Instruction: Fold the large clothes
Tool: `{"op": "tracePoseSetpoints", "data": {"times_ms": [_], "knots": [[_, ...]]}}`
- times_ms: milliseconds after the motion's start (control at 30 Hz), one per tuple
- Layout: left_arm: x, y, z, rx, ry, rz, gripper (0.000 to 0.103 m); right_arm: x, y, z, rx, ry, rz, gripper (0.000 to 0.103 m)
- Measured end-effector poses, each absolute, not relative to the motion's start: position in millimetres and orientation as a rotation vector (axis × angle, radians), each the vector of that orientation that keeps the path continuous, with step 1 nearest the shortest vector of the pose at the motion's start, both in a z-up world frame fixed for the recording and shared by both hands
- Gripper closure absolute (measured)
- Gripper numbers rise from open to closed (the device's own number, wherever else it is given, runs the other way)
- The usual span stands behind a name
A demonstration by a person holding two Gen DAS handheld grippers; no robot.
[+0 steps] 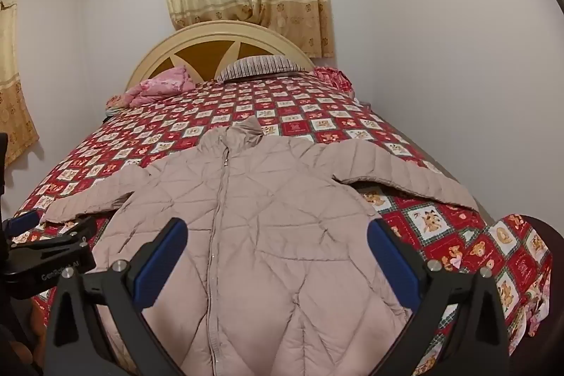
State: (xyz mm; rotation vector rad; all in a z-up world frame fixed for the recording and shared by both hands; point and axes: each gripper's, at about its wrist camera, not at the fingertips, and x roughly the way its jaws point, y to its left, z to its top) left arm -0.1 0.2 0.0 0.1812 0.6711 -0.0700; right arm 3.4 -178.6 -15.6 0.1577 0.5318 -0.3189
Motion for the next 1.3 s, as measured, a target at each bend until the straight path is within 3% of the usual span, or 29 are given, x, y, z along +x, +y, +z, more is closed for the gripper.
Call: {"op": "tracePoseSetpoints", "data": {"times_ms": [1300], "knots": [[-5, -10, -10, 0.176, 0.676, -0.131, 0.001, 3, -187, -23, 0.181, 0.554, -0.345, 0.000]]}}
